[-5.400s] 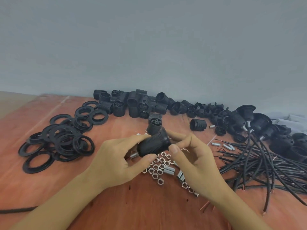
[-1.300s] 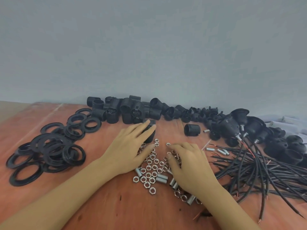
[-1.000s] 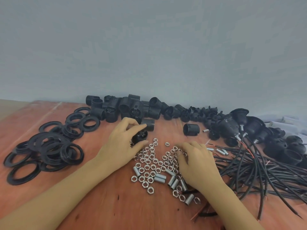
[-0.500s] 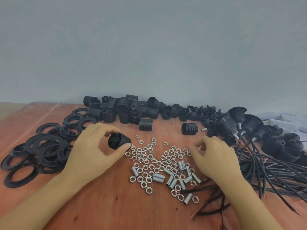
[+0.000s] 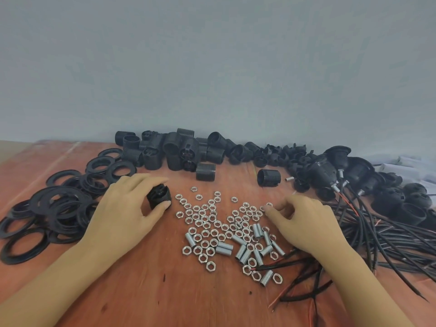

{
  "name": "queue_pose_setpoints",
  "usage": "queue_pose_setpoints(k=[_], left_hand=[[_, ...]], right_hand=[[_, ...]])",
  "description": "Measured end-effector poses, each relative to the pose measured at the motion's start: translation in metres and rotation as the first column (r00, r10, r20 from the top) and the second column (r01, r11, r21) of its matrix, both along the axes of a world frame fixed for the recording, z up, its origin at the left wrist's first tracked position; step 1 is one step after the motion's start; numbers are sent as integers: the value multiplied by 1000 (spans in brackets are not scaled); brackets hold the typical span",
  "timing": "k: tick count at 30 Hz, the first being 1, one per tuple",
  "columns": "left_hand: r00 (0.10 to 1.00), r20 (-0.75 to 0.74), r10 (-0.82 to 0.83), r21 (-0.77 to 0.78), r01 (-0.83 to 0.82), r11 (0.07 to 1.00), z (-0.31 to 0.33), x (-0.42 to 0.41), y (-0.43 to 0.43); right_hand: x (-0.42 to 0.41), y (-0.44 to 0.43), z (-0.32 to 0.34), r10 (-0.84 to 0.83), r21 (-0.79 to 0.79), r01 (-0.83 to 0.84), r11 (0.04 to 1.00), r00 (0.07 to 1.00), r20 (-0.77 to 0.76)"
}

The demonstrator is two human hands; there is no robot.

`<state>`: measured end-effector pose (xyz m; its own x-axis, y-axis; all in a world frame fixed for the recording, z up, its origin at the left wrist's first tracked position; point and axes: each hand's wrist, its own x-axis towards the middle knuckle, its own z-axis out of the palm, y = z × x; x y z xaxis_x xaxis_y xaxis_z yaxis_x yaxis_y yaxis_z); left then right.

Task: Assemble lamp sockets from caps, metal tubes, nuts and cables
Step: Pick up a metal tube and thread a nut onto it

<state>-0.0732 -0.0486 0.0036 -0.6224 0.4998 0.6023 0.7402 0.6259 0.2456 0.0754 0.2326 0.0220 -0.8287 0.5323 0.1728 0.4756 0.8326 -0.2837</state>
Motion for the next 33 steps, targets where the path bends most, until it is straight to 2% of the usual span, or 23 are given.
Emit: queue_pose_setpoints(k=[4, 10, 13, 16, 19, 21, 23, 27, 31, 33], left_hand=[[1000, -8, -9, 19, 10, 1000, -3, -4, -1], [995, 83, 47, 12, -48, 999, -3, -4, -2], [998, -46, 50, -4, -51, 999, 0, -2, -2], [977, -156, -143, 10, 147, 989, 9, 7, 1], [918, -58, -392, -132, 382, 915, 5, 20, 7], [894, 53, -445, -227, 445, 867, 0, 26, 10], [886, 114, -449, -248, 463, 851, -2, 28, 10], [888, 119, -444, -228, 459, 859, -1, 28, 11], [900, 143, -413, -185, 434, 882, 0, 31, 12], [912, 158, -378, -159, 402, 902, 1, 35, 14]], right_hand=[[-2, 0, -6, 110, -71, -109, 991, 994, 9], [-5, -1, -12, 121, -67, -127, 990, 988, -91], [-7, -2, -13, 142, -94, -159, 983, 975, -168], [-7, -2, -13, 130, -134, -174, 975, 949, -286], [-8, -4, -13, 117, -177, -183, 967, 937, -330], [-9, -6, -14, 128, -172, -188, 967, 942, -312], [-8, -7, -15, 152, -136, -195, 971, 949, -277], [-7, -10, -14, 185, -77, -215, 973, 940, -287], [-9, -21, -6, 123, -226, -265, 937, 859, -497], [-9, -30, -5, 75, -367, -300, 880, 852, -518]])
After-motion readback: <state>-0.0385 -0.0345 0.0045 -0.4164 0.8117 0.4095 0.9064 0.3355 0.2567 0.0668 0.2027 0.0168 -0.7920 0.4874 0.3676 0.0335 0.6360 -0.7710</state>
